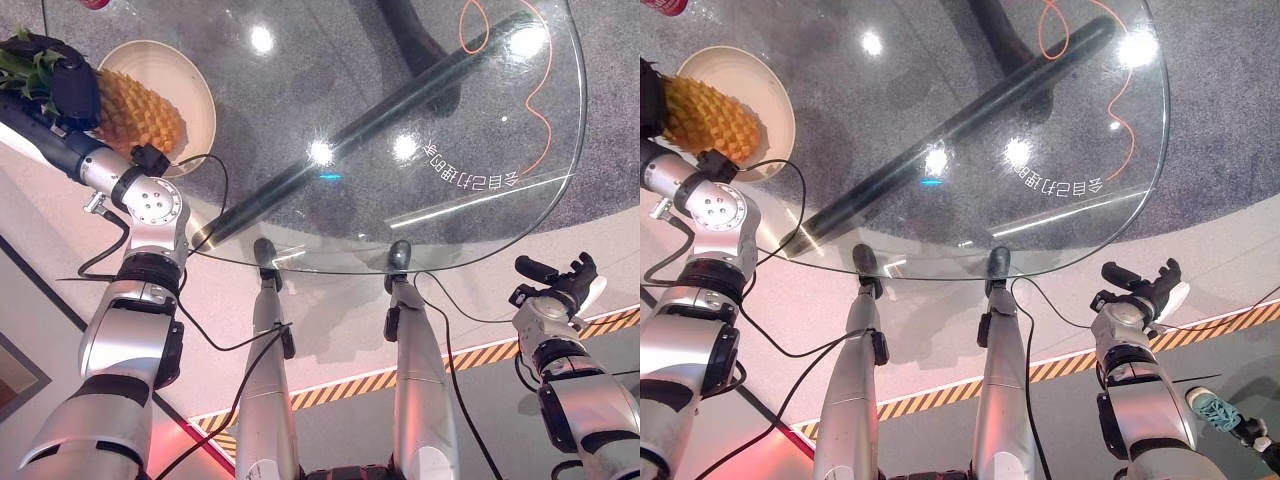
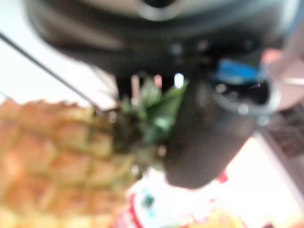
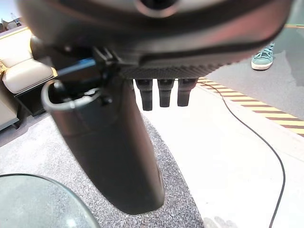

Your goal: Pick up the fruit to the plate

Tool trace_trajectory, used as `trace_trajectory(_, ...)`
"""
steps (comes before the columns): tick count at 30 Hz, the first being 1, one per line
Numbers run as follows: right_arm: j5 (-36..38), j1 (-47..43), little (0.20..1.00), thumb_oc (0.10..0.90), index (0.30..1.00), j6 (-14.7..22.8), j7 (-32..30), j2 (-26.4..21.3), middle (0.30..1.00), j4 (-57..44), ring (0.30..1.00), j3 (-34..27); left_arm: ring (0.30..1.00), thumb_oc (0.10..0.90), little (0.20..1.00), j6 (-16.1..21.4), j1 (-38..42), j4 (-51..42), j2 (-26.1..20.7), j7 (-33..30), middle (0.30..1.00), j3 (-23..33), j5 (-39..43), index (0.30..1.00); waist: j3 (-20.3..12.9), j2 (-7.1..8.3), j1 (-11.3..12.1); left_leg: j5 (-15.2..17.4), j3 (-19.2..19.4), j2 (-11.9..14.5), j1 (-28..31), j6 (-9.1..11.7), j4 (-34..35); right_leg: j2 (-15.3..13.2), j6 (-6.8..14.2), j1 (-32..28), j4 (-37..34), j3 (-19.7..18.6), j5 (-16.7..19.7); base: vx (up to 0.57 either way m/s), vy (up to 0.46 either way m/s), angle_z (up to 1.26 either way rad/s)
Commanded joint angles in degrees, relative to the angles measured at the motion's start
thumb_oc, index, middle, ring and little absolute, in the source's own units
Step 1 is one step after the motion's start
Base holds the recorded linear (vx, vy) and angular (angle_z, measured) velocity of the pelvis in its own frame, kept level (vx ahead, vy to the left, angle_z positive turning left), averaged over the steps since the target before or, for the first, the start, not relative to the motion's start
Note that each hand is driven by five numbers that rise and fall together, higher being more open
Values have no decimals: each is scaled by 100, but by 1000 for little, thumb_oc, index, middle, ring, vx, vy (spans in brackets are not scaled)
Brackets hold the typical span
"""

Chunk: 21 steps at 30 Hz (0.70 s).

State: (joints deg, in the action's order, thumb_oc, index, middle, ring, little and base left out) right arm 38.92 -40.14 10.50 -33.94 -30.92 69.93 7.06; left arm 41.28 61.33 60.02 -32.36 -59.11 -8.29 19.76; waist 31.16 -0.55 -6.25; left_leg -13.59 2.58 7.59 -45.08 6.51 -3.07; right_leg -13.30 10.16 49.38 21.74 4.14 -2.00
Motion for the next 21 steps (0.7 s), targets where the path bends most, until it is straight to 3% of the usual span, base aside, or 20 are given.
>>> trace_trajectory(1, 120, 119, 900, 800, 900, 160, -190, -89, 900, 272, 900, 56, 300, 100, 200, 433, 810, 44, -779, -77, 300, 114, -33, 300, -137, 382, 176, 962, -187, 223, -11, 222, -877, 127, -152, -399, -842, 85, 490, 0, 0, 0)
trace_trajectory(5, 83, 103, 900, 800, 900, 200, -220, -82, 900, 254, 900, 60, 300, 100, 200, 485, 845, 56, -777, -76, 300, 100, -37, 300, -137, 382, 167, 970, -195, 220, -22, 222, -880, 136, -157, -386, -840, 73, 478, 0, 0, 0)
trace_trajectory(6, 83, 100, 900, 800, 900, 198, -228, -83, 900, 247, 900, 54, 333, 138, 238, 485, 852, 38, -772, -84, 333, 98, -55, 333, -137, 383, 172, 971, -195, 221, -33, 222, -885, 133, -155, -381, -841, 76, 477, 0, 0, 0)
trace_trajectory(7, 88, 86, 900, 800, 900, 188, -238, -80, 900, 244, 900, 61, 415, 235, 335, 467, 864, 15, -763, -103, 415, 91, -87, 415, -137, 386, 176, 974, -194, 221, -35, 221, -885, 133, -154, -382, -844, 79, 476, 0, 0, 0)
trace_trajectory(10, 80, 76, 900, 800, 900, 186, -264, -75, 900, 238, 900, 60, 453, 278, 378, 452, 877, -35, -757, -108, 453, 75, -107, 453, -137, 397, 187, 972, -195, 215, -19, 221, -860, 137, -150, -411, -869, 92, 478, 0, 0, 0)
trace_trajectory(13, 77, 64, 900, 800, 900, 185, -258, -85, 900, 237, 900, 64, 542, 383, 483, 501, 887, -18, -769, -95, 542, 72, -111, 542, -137, 402, 189, 966, -201, 215, -18, 224, -846, 136, -150, -411, -880, 93, 485, 0, 0, 0)
trace_trajectory(21, 59, 48, 900, 800, 900, 216, -280, -88, 900, 228, 900, 68, 542, 383, 483, 595, 888, -111, -740, -88, 542, 44, -103, 542, -137, 380, 189, 963, -196, 209, -52, 224, -846, 136, -154, -382, -885, 89, 479, 0, 0, 0)
